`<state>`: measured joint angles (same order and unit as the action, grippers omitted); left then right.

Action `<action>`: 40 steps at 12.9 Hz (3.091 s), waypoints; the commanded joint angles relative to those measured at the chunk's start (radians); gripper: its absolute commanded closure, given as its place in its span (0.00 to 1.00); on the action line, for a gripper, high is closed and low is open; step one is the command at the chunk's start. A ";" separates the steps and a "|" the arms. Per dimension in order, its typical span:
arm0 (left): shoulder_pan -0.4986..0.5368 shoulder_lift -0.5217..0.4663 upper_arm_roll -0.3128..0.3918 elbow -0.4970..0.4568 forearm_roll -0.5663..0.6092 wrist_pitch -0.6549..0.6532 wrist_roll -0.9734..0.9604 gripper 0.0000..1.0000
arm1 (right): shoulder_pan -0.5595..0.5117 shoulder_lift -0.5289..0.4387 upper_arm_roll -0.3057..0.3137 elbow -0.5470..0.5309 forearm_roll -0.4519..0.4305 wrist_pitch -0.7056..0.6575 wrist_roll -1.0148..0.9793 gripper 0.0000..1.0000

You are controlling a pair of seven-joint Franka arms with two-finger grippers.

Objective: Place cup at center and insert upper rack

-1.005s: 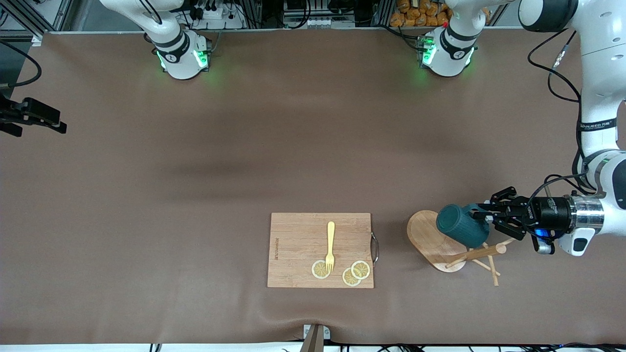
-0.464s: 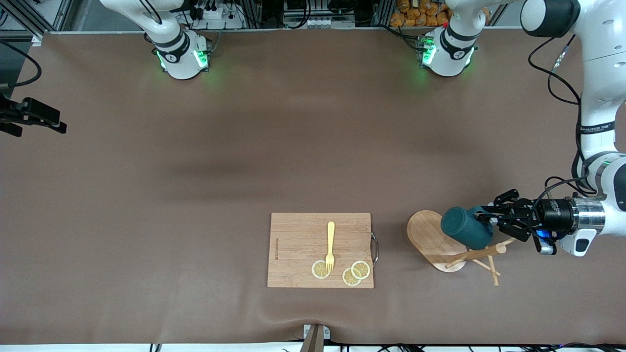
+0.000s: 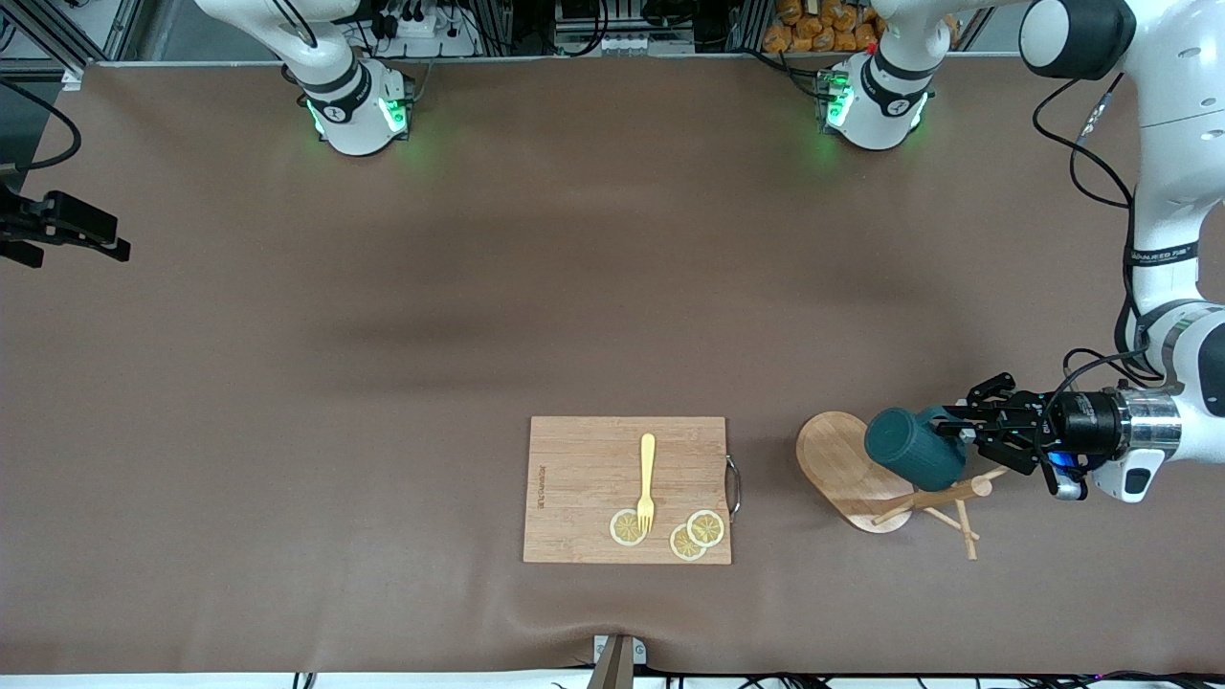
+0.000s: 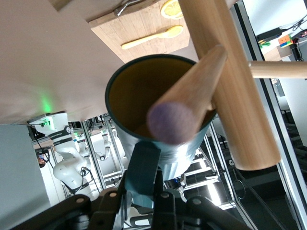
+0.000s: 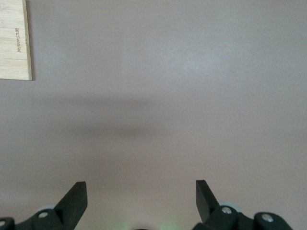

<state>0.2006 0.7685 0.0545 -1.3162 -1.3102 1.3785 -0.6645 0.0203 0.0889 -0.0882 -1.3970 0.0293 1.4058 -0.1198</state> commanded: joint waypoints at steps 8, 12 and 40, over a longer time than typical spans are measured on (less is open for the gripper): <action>0.010 0.029 -0.007 0.020 -0.081 -0.021 -0.003 0.12 | -0.010 0.002 0.004 0.016 0.008 -0.002 0.012 0.00; 0.011 0.023 -0.007 0.023 -0.081 -0.021 -0.004 0.00 | -0.010 0.002 0.002 0.022 0.006 -0.002 0.012 0.00; 0.016 -0.388 -0.004 0.020 0.420 -0.021 0.037 0.00 | -0.039 0.000 0.002 0.047 0.001 -0.011 0.009 0.00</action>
<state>0.2131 0.4150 0.0552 -1.2720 -0.9243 1.3603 -0.6573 0.0043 0.0884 -0.0942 -1.3658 0.0292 1.4072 -0.1164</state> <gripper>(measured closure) 0.000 0.000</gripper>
